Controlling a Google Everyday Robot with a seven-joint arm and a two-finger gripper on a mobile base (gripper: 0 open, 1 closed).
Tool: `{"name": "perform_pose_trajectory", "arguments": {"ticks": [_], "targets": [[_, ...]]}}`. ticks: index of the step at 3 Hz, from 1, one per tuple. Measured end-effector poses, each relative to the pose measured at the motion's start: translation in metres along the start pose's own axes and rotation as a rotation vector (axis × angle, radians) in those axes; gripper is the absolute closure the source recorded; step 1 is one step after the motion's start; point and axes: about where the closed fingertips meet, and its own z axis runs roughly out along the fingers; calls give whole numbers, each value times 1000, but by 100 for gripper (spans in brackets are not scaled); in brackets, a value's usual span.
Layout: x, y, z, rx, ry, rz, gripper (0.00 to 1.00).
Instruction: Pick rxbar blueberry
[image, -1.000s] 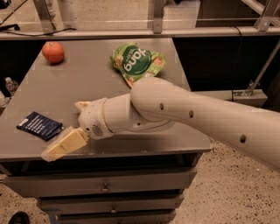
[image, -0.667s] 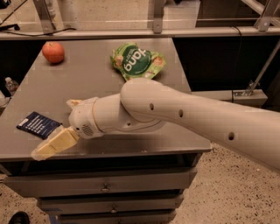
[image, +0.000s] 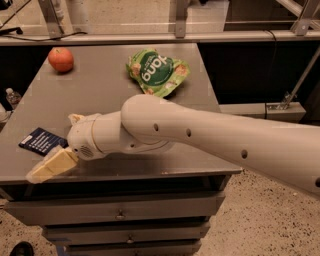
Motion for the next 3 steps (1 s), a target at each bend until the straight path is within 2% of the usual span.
{"name": "perform_pose_trajectory", "arguments": {"ticks": [1,2,3], "targets": [[1,-4,10,26,-5,-8,0],[2,-6,18,44,-25,-9,18],[3,-8,21,56,-40,-8,41]]}}
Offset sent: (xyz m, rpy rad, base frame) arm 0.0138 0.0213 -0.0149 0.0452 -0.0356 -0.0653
